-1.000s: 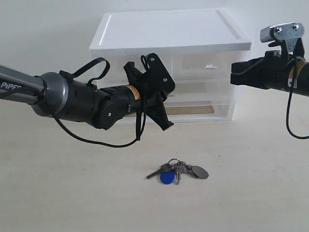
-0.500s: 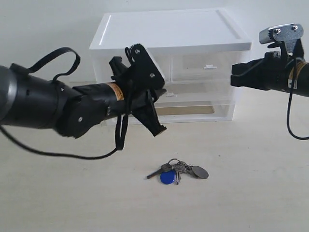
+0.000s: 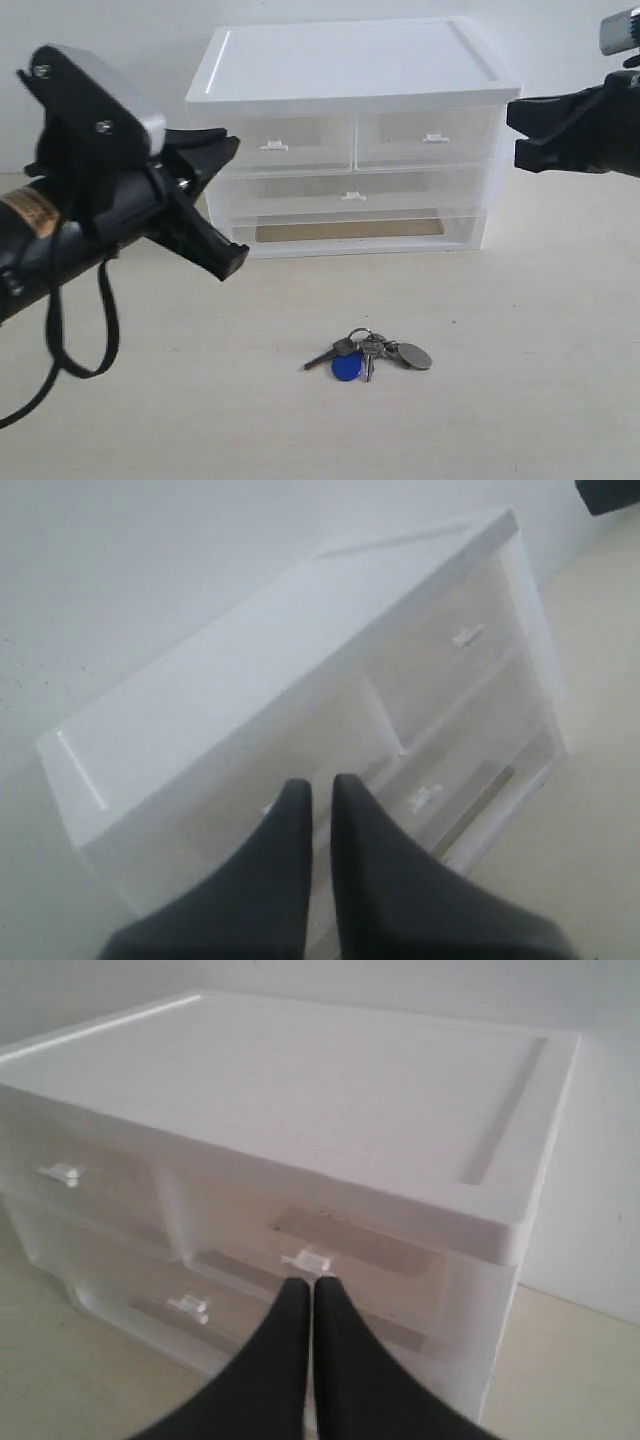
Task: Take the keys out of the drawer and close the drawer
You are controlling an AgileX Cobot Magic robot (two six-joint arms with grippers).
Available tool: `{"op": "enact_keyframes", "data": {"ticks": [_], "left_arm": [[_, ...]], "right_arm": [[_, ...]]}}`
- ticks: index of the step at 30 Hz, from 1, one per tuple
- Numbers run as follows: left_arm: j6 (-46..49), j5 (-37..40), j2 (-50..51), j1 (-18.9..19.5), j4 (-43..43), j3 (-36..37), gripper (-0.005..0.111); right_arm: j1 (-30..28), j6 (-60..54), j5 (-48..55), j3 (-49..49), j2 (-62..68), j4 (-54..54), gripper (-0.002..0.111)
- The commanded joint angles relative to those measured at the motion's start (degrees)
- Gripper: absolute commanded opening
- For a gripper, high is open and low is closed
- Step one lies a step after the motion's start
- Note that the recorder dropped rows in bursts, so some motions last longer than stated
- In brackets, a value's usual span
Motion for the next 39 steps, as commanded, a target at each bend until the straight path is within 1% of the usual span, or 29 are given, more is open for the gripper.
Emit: {"op": "enact_keyframes", "data": {"ticks": [1,3,4,8,11,15,20,23,25,27,29,39], "left_arm": [[-5.3,-2.4,-9.9,0.0,-1.0,6.5,0.004],[-5.4,-4.0,-15.8,0.0,-1.0,9.5,0.004],[-5.6,-4.3,-20.1,0.0,-1.0,11.3,0.004],[-8.8,-3.6,-30.4,0.0,-1.0,14.9,0.004],[-11.1,-3.6,-38.7,0.0,-1.0,17.6,0.004],[-13.8,-3.6,-49.7,0.0,-1.0,21.0,0.004],[-17.6,-3.6,-61.4,0.0,-1.0,25.4,0.004],[-19.2,-3.3,-65.1,0.0,-1.0,26.9,0.004],[-21.3,-1.7,-66.8,0.0,-1.0,27.7,0.004],[-22.2,2.9,-67.0,0.0,-1.0,27.8,0.004],[-22.2,4.4,-67.0,0.0,-1.0,27.8,0.004],[-22.0,4.3,-67.0,0.0,-1.0,27.8,0.004]], "right_arm": [[0.0,12.5,-6.4,1.2,-5.9,-14.5,0.0],[0.0,17.3,-11.7,1.2,-8.3,-19.5,0.0],[0.0,20.9,-12.2,1.2,-10.2,-21.5,0.0],[0.0,25.2,-9.5,1.3,-15.6,-26.6,0.0],[0.0,27.0,-5.0,3.0,-20.7,-25.9,0.0],[0.0,26.5,0.7,6.7,-28.9,-22.3,0.0],[0.0,26.2,3.0,11.2,-42.0,-19.3,0.0],[0.0,27.5,3.1,12.5,-47.7,-19.3,0.0],[0.0,29.9,3.3,12.6,-52.9,-20.6,0.0],[0.0,30.5,3.3,12.6,-56.6,-20.7,0.0],[0.0,30.5,3.2,12.5,-58.1,-20.1,0.0],[0.0,30.5,2.5,12.5,-58.2,-20.1,0.0]]}}
